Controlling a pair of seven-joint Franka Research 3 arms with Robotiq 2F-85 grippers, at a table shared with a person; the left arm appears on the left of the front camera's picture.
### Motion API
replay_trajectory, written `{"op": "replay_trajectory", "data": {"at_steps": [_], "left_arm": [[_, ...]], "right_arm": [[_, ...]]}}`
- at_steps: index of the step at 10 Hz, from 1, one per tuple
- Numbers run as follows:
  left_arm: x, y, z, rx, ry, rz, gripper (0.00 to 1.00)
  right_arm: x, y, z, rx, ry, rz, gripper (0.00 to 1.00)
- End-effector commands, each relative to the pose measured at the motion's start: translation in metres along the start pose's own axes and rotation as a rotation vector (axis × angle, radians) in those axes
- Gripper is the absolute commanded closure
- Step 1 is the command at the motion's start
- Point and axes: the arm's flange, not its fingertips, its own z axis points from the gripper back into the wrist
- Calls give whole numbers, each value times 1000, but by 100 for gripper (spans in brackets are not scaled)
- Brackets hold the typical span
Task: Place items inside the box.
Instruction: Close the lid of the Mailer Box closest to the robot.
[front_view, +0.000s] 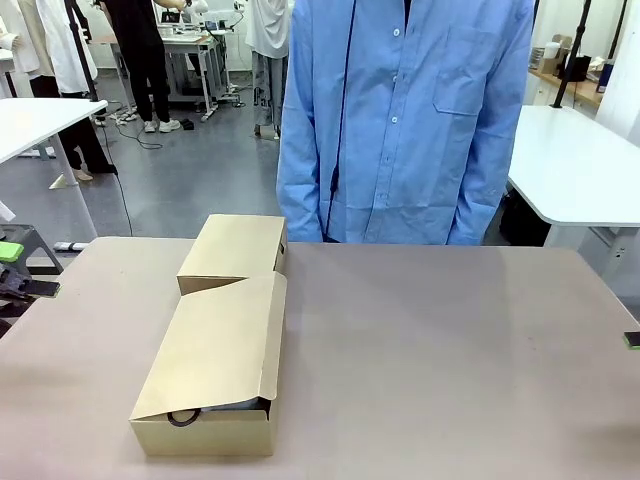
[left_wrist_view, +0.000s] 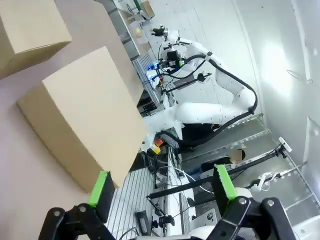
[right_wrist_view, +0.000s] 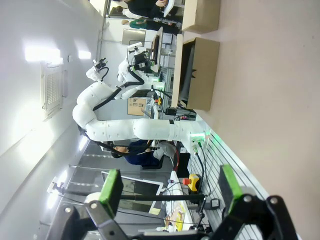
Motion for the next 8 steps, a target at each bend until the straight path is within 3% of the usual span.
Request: {"op": "replay_trajectory", "data": {"at_steps": [1,8], "left_arm": [[-15,-16,-13,40,55,-125,0],[-15,-16,-13,40,55,-125,0]], "right_arm": [[0,5,2,11,-6,-9,0],[0,5,2,11,-6,-9,0]]}}
